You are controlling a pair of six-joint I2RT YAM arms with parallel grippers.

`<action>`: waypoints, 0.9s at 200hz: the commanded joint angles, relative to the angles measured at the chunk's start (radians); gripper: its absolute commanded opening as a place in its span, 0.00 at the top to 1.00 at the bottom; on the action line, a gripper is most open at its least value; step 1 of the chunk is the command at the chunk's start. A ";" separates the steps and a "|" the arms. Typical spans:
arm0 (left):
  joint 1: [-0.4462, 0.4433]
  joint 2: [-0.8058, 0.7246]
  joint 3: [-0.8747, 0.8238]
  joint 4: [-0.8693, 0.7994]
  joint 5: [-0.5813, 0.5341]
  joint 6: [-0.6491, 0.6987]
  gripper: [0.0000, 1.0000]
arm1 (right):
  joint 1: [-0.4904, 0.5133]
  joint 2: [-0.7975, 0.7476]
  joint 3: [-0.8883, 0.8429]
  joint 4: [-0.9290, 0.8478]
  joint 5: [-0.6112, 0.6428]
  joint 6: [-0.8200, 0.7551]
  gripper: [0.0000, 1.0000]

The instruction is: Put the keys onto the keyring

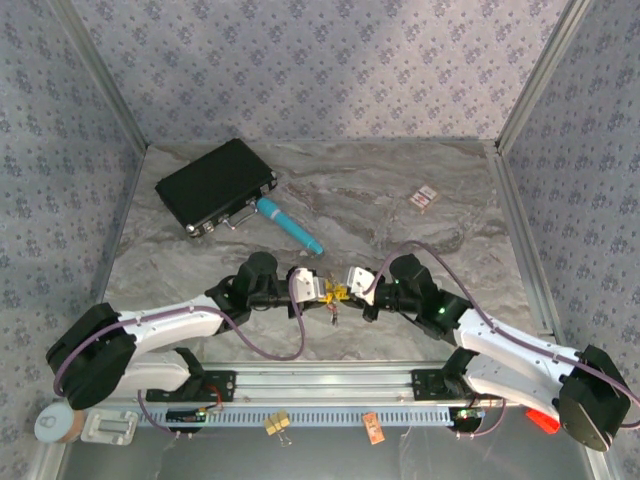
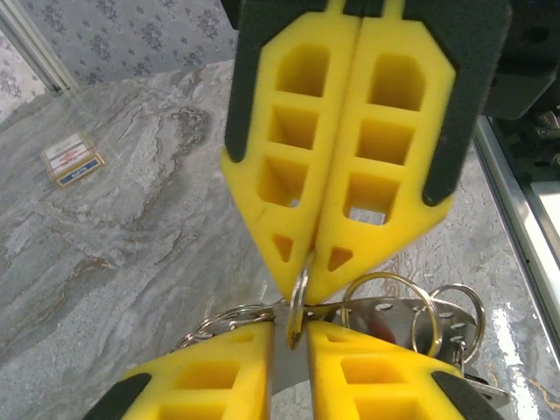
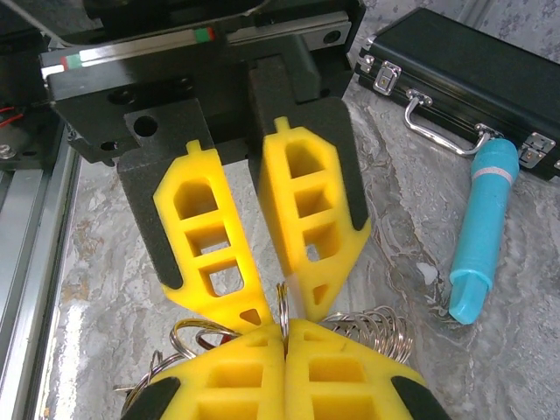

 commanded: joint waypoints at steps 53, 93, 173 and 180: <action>-0.008 -0.041 -0.015 0.034 0.044 0.001 0.85 | 0.018 0.020 0.013 -0.078 -0.007 -0.029 1.00; -0.008 -0.060 -0.009 0.019 0.057 0.003 0.87 | 0.020 0.029 0.016 -0.090 0.009 -0.031 1.00; -0.009 -0.075 -0.016 -0.001 0.052 0.006 0.87 | 0.024 0.024 0.019 -0.084 0.004 -0.027 1.00; -0.011 -0.072 -0.014 0.002 0.054 0.006 0.89 | 0.024 0.026 0.019 -0.085 0.002 -0.026 1.00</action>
